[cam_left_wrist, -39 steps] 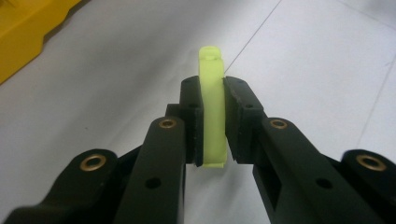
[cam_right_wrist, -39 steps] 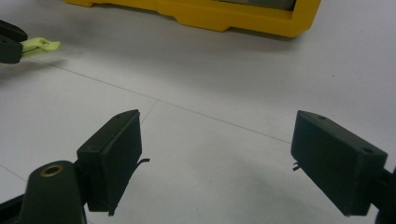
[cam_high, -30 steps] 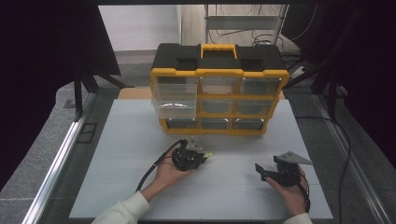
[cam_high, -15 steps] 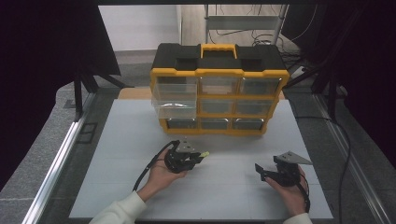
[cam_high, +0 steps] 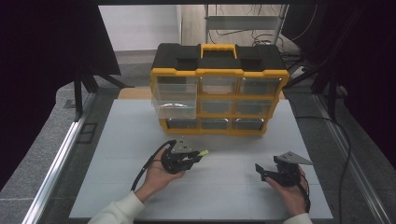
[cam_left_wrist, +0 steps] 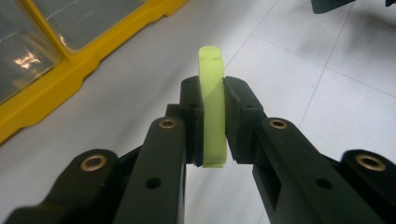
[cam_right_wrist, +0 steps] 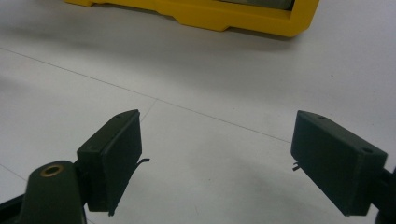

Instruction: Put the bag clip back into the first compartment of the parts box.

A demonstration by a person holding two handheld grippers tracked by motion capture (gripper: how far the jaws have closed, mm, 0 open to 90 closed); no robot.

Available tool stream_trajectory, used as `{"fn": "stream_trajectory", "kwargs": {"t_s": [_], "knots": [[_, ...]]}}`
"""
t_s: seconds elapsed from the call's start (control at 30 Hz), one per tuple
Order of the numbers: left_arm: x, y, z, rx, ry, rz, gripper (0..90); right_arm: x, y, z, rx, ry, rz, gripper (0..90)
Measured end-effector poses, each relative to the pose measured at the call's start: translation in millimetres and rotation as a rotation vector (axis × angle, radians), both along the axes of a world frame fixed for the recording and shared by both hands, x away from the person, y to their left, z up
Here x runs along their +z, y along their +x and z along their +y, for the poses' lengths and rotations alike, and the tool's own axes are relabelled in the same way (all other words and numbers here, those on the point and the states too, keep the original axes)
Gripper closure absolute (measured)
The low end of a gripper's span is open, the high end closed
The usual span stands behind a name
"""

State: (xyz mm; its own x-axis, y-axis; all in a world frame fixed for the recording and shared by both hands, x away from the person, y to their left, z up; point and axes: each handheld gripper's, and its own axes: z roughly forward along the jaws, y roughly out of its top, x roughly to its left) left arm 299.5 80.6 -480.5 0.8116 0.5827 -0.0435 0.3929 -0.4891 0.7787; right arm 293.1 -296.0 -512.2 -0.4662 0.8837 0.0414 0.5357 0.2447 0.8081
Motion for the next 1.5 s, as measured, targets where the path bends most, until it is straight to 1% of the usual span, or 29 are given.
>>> {"fn": "stream_trajectory", "kwargs": {"t_s": [0.2, 0.4, 0.63, 0.73, 0.87, 1.1, 1.5], "knots": [[5.0, -3.3, 2.8, 0.005, -0.018, -0.012, 78.0, 0.1, -0.1, 0.1, 0.0, 0.001, 0.0, 16.6], [9.1, -5.5, 4.3, 0.001, -0.026, -0.026, 78.0, -0.3, 0.1, 0.5, 0.003, 0.002, 0.0, 16.6], [13.0, -7.5, 7.1, 0.002, -0.034, -0.032, 78.0, 0.1, -0.1, 0.2, 0.0, 0.002, 0.0, 16.5], [14.3, -8.7, 8.1, -0.005, -0.042, -0.039, 78.0, 0.0, -0.1, 0.3, 0.003, 0.004, 0.0, 16.5], [16.0, -10.7, 8.5, -0.006, -0.044, -0.04, 78.0, 0.1, -0.2, 0.1, 0.0, 0.001, -0.001, 16.5], [20.2, -13.3, 12.2, -0.011, -0.045, -0.057, 78.0, 0.3, -0.3, -0.4, 0.001, 0.005, -0.003, 16.6], [30.2, -17.0, 21.2, 0.003, -0.069, -0.082, 78.0, 0.1, -0.1, 0.1, -0.002, 0.0, -0.002, 16.6]]}}
